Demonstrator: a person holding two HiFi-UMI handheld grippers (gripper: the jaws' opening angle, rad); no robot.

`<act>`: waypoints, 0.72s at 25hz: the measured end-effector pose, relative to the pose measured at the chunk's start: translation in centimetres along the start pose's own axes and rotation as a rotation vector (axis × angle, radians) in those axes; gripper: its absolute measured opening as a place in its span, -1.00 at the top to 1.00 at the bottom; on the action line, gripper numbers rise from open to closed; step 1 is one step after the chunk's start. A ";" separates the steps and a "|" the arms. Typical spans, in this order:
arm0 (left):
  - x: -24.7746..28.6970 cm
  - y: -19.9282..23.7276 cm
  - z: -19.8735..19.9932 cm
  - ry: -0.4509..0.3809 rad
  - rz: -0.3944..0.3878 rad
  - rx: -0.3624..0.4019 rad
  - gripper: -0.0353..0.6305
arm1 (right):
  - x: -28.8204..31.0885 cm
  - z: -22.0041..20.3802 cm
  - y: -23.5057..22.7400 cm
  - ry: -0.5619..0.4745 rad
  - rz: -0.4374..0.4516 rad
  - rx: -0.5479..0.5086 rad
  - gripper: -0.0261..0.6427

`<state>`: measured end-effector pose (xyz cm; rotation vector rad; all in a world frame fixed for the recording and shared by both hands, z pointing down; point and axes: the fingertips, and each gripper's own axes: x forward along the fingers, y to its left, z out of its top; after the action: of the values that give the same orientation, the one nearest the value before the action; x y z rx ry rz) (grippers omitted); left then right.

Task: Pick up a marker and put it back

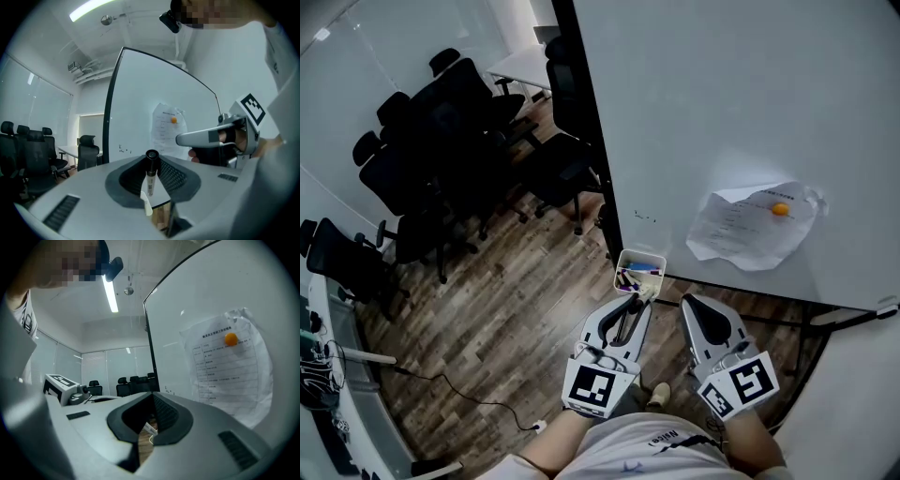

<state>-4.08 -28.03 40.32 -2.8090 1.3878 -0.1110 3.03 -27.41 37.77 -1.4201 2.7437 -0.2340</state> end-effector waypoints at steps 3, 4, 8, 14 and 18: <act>1.6 0.9 -2.4 0.034 -0.005 0.031 0.65 | 1.2 -1.0 -0.8 0.022 -0.017 0.012 0.89; 2.0 1.2 -3.5 0.052 -0.005 0.032 0.65 | 1.6 -1.3 -1.0 0.028 -0.023 0.015 0.89; 3.8 1.7 -7.5 0.112 -0.020 0.053 0.65 | 2.9 -3.1 -1.9 0.053 -0.048 0.034 0.89; 6.0 1.7 -13.5 0.189 -0.048 0.114 0.65 | 4.2 -6.4 -3.0 0.085 -0.087 0.061 0.89; 7.0 1.7 -16.4 0.216 -0.061 0.171 0.65 | 4.5 -8.1 -3.8 0.098 -0.114 0.072 0.89</act>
<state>-2.30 -34.17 57.02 -2.7626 1.2584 -0.5221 2.65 -32.29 46.53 -1.5881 2.7013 -0.4125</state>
